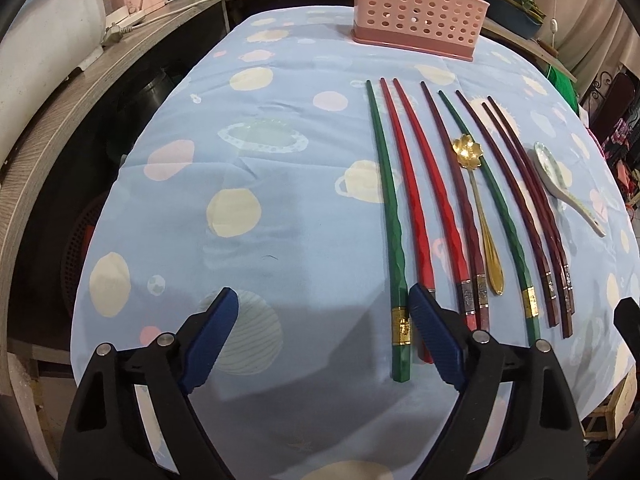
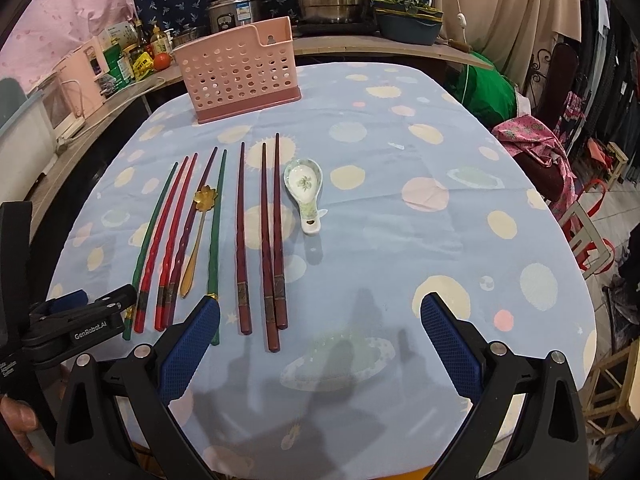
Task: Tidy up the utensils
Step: 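Grasp the white ceramic spoon with the right tool while the left tool grasps a green chopstick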
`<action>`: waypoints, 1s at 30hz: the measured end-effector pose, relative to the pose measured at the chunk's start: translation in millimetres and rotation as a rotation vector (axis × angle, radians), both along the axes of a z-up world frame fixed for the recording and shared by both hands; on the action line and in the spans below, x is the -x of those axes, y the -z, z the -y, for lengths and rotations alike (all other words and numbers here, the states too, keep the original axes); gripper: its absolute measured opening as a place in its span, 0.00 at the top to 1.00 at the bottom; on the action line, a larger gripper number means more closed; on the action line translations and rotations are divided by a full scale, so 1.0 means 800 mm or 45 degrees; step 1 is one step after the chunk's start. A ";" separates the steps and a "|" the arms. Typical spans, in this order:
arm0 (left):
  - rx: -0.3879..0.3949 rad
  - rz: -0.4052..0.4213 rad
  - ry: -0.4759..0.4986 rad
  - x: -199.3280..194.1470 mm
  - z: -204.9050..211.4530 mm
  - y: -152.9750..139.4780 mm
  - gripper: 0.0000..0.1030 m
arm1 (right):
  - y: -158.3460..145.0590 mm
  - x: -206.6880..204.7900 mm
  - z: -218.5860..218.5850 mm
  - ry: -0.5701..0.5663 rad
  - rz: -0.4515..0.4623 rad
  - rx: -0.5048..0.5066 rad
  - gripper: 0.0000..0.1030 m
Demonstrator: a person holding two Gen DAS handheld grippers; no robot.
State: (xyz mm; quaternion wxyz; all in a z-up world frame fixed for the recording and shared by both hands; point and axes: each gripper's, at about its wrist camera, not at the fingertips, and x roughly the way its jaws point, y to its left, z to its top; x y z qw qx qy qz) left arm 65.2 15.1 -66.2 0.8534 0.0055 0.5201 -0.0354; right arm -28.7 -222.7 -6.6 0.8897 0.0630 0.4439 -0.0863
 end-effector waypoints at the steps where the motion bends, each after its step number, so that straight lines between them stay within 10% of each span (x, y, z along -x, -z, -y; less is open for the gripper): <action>1: 0.008 -0.001 0.006 0.000 0.000 0.000 0.25 | 0.000 -0.002 0.001 0.000 0.000 0.000 0.07; 8: 0.008 -0.002 0.056 -0.002 0.010 -0.002 0.52 | -0.007 -0.038 0.018 0.007 0.050 -0.042 0.14; 14: 0.034 -0.005 0.102 -0.005 0.016 -0.005 0.84 | 0.009 -0.086 0.041 0.013 0.006 -0.150 0.47; 19: 0.022 -0.002 0.110 -0.007 0.019 -0.005 0.85 | 0.030 -0.111 0.050 0.002 -0.051 -0.261 0.73; 30: 0.016 0.002 0.112 -0.009 0.019 -0.005 0.84 | 0.054 -0.114 0.052 -0.002 -0.088 -0.317 0.90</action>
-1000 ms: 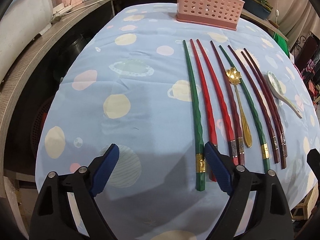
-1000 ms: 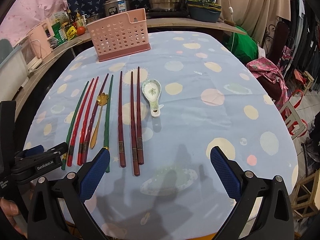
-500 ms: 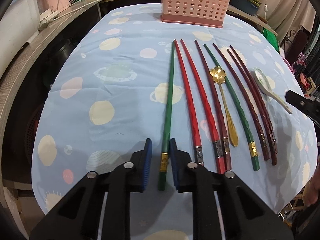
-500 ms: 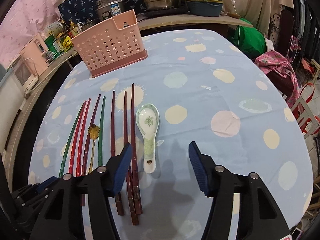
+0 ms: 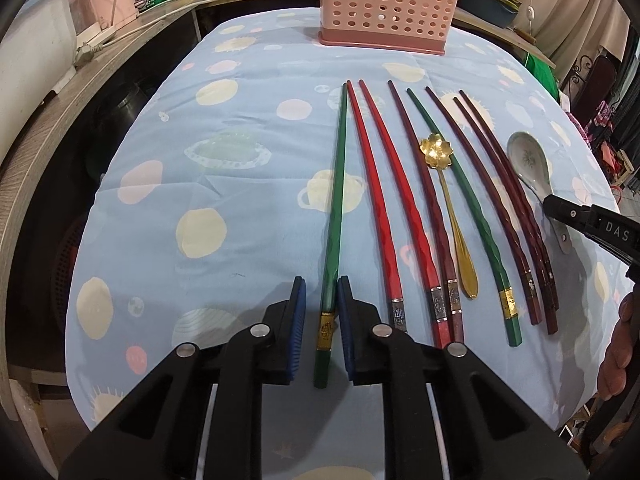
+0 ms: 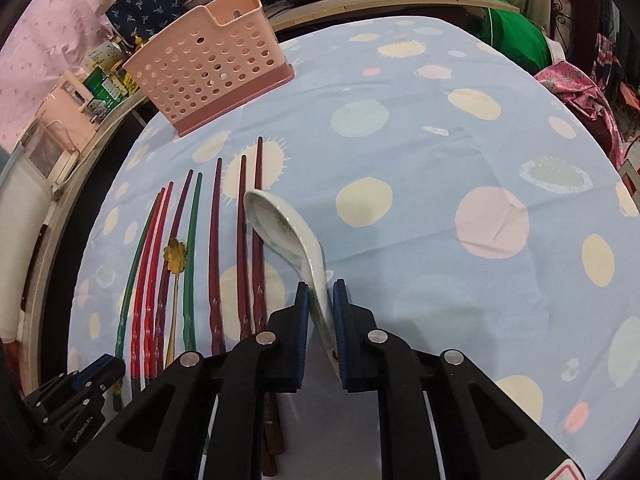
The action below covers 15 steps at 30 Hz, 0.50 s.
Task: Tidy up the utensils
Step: 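Grasp the white ceramic spoon with the right tool while the left tool grasps a green chopstick, then lift the spoon with the right tool while the left tool lifts the green chopstick toward the pink basket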
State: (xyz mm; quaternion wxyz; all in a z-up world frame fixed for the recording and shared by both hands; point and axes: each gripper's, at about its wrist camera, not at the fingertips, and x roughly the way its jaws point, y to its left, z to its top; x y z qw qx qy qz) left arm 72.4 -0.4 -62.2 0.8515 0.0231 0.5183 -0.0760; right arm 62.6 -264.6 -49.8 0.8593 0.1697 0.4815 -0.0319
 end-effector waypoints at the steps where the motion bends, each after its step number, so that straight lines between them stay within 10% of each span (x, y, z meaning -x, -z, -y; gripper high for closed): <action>1: 0.000 0.000 0.000 0.000 0.000 0.000 0.85 | 0.000 0.001 0.002 0.003 0.003 -0.012 0.91; 15: 0.081 0.062 -0.010 0.009 -0.015 -0.039 0.93 | -0.054 0.034 0.016 0.043 0.126 0.048 0.93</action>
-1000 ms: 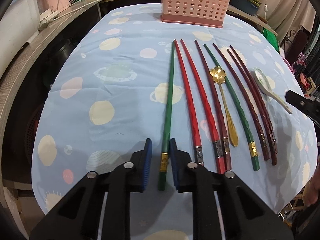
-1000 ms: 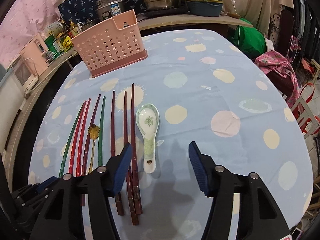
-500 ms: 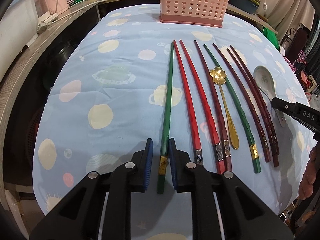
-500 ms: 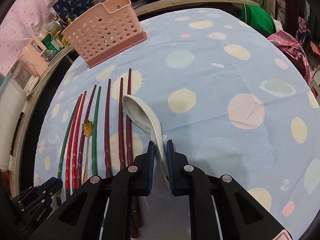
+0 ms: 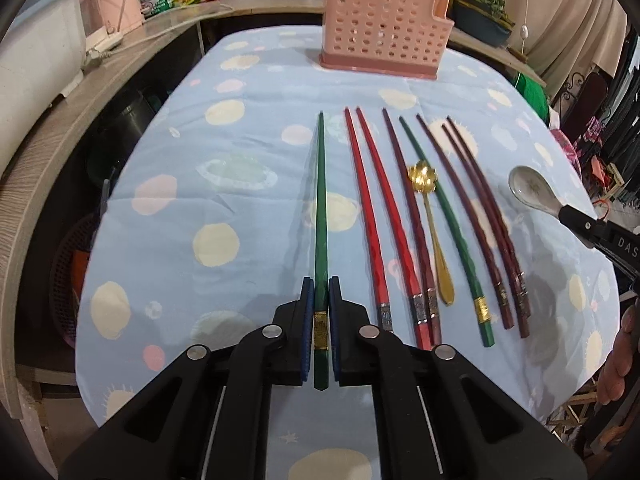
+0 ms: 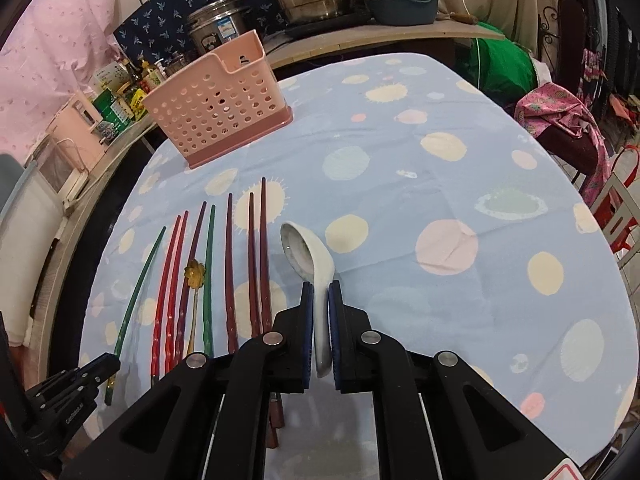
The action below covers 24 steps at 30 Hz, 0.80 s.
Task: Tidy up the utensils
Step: 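Lift the spoon with the right tool while the left tool lifts the green chopstick toward the pink basket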
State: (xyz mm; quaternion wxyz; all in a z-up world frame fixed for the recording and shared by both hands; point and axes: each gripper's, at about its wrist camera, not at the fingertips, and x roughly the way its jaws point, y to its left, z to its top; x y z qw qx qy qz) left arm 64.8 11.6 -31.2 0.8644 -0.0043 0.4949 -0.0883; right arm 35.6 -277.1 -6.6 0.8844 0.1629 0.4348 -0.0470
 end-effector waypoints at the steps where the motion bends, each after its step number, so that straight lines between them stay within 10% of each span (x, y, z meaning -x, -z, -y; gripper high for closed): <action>1: 0.009 0.013 -0.005 0.000 -0.002 -0.007 0.93 | -0.006 0.002 0.002 0.006 0.013 0.006 0.93; 14: 0.120 0.252 -0.061 -0.023 -0.022 -0.114 0.93 | -0.033 -0.003 0.004 -0.006 0.010 0.054 0.92; 24: 0.134 0.238 -0.050 -0.016 -0.020 -0.111 0.93 | 0.015 0.014 0.014 0.021 -0.084 -0.066 0.89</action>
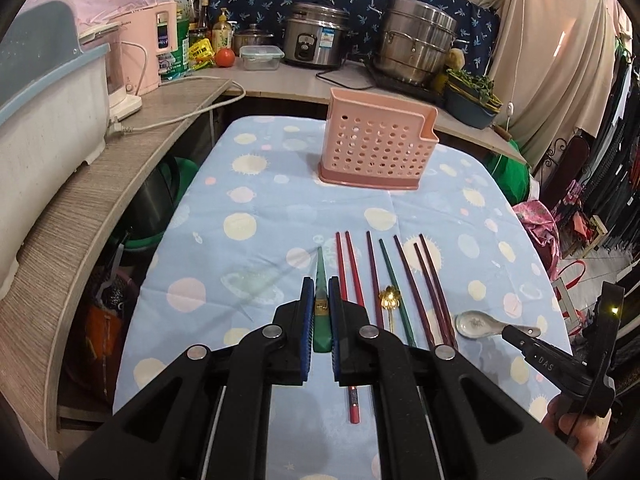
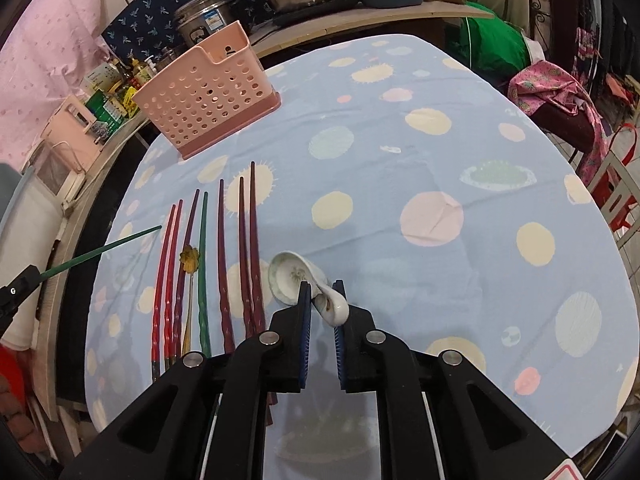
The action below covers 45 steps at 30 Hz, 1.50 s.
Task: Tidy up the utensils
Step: 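Lift the spoon with the right tool while the left tool lifts the green chopstick toward the pink basket, then lower the spoon into the pink basket with the right tool while the left tool releases the chopstick there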
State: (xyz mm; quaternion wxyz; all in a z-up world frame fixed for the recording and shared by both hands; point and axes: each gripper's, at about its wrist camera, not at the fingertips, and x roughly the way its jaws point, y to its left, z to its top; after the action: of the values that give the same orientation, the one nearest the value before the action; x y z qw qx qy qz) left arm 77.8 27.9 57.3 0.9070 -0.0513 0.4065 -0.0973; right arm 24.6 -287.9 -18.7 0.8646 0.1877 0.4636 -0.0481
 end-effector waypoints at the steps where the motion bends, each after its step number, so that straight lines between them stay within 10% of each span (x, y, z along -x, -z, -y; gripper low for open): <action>1: 0.001 -0.010 0.004 0.002 0.001 0.004 0.93 | 0.001 0.002 0.000 0.000 0.001 -0.011 0.89; 19: -0.013 0.121 -0.023 -0.040 -0.007 -0.049 0.93 | -0.091 -0.039 -0.005 -0.063 0.214 0.076 0.94; 35: 0.082 0.546 -0.048 -0.187 0.013 -0.242 0.93 | -0.186 -0.243 0.000 -0.060 0.468 0.040 0.94; 45: 0.124 0.570 -0.069 -0.288 0.037 -0.225 0.93 | -0.162 -0.346 -0.005 -0.048 0.413 0.051 0.94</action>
State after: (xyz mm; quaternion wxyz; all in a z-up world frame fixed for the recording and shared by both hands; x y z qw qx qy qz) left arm 308.1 -1.3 237.5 0.9733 -0.0831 0.1884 -0.1013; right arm 301.5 -283.9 110.7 0.9324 0.1669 0.3204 -0.0104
